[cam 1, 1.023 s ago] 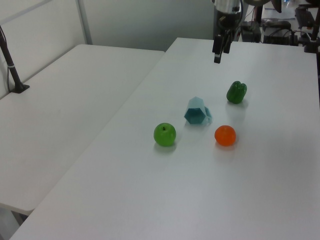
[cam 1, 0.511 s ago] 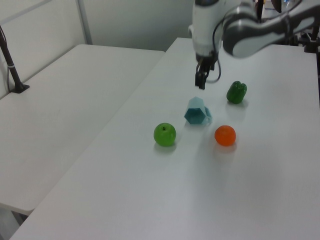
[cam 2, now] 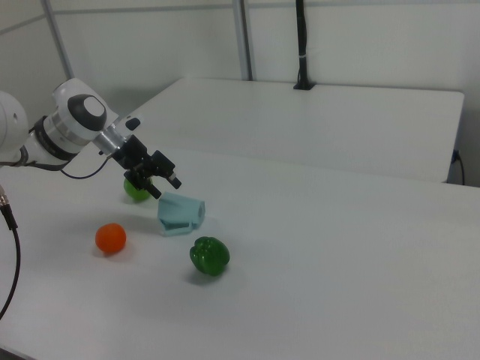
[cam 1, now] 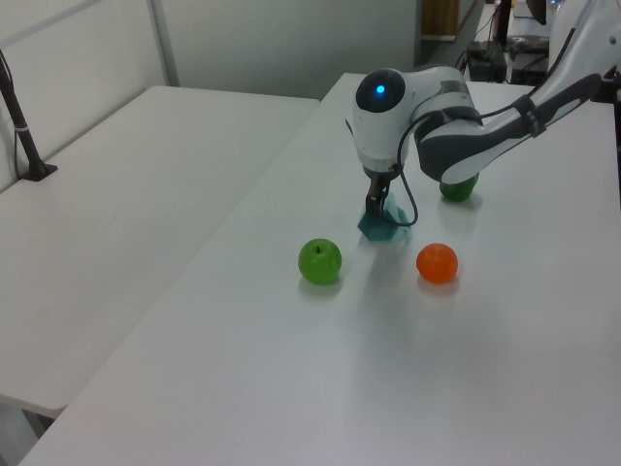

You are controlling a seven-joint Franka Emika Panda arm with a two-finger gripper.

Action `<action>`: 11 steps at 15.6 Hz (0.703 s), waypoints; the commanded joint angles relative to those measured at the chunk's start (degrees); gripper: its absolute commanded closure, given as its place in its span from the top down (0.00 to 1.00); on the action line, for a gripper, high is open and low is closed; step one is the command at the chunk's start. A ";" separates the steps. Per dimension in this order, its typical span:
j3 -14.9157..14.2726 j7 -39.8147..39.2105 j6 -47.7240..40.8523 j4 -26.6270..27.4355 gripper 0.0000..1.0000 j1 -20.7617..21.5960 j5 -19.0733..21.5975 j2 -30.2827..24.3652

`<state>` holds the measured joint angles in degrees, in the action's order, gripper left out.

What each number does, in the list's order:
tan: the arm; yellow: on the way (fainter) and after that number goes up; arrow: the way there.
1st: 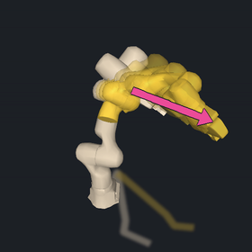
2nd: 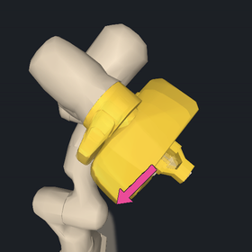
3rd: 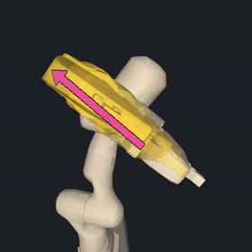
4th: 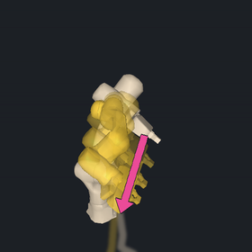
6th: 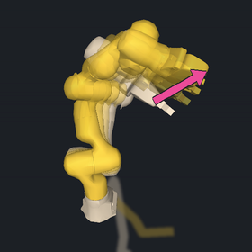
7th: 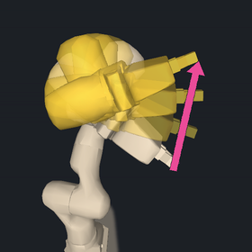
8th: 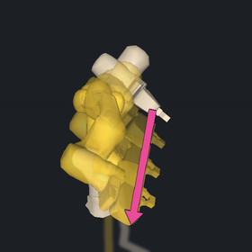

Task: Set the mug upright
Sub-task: 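Lower the open gripper onto the mug's rim and close on it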

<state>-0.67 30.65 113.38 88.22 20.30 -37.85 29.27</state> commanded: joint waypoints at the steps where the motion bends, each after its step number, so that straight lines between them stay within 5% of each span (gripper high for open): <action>1: 0.40 -1.38 2.28 0.46 1.00 0.53 -1.08 0.52; 8: 0.23 -8.41 3.68 2.39 0.99 0.00 -4.15 1.84; 10: -0.21 -9.47 5.09 2.83 0.80 -0.18 -4.42 1.84; 11: -0.21 -10.60 5.10 2.83 0.60 -0.18 -4.86 1.84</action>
<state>-0.23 23.51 116.09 89.49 20.24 -41.30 31.93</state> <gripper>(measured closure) 0.018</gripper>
